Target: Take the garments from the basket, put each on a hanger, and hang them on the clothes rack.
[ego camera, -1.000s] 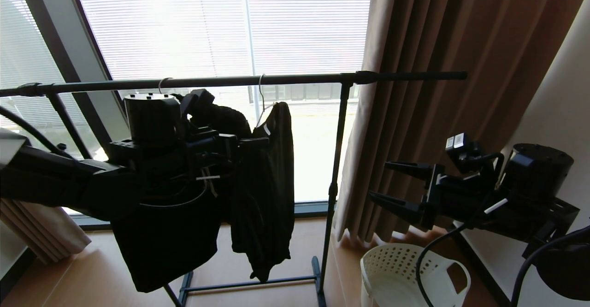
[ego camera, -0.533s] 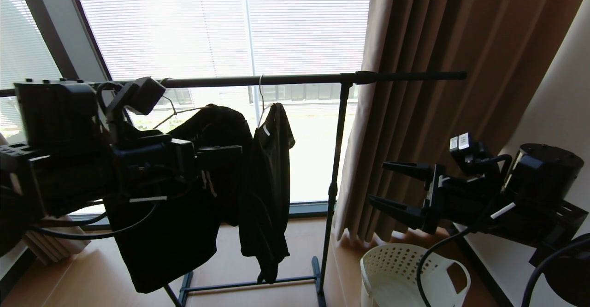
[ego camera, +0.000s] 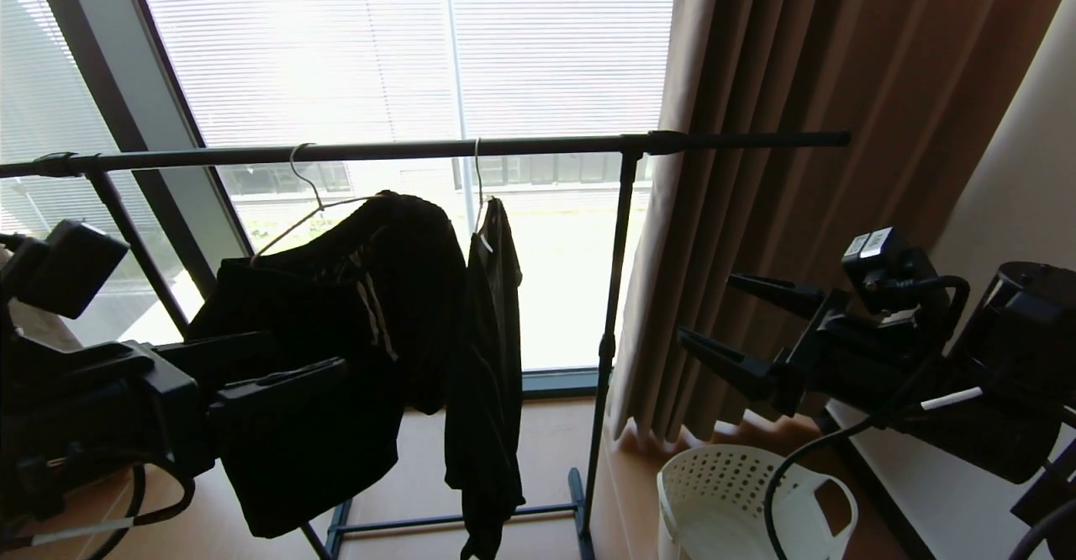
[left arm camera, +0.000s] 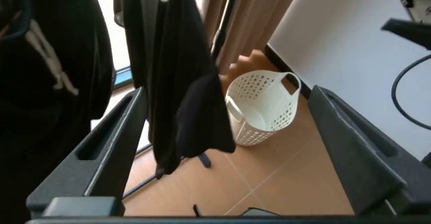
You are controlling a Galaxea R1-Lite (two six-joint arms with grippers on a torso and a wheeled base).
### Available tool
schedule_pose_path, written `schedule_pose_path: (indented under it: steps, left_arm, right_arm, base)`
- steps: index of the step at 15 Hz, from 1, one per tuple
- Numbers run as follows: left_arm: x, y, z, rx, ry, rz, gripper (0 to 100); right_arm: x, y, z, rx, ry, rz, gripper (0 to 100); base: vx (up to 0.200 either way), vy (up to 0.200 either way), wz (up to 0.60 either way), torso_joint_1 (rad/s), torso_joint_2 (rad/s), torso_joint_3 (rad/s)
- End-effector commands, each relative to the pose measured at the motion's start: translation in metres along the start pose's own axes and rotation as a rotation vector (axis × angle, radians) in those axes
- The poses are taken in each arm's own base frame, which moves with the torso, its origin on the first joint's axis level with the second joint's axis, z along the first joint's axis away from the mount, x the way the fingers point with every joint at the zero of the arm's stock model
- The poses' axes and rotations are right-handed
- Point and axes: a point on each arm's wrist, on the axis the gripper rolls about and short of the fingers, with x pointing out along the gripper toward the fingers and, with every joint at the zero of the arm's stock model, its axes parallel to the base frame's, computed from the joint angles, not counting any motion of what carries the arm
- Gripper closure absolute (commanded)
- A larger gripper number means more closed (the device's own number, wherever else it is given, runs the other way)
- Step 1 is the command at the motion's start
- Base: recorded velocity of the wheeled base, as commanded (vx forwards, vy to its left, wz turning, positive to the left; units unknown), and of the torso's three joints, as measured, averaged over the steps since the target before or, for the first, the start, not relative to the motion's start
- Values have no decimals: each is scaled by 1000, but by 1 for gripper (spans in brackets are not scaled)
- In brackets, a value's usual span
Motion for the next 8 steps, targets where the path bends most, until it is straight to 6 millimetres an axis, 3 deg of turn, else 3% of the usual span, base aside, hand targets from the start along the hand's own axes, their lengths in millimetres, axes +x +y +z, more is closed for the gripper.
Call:
schedule_pose_path:
  steps: [1,5,8]
  left_arm:
    - [-40,-12,-13,6,-23,6,0]
    - [-76,-21,-45,2,-12,20,0]
    - [-95,-23,-73,21,-54,84,0]
  right_arm:
    - [-28,21,21,-10,-22,-54,0]
    - [-77,35,30,20,89,-107,0]
    - [-110,45,23,26,123,-168,0]
  base:
    - [0,0,0,0,0,0]
    - [0,0,0,0,0,0]
    - [0,0,0,0,0,0]
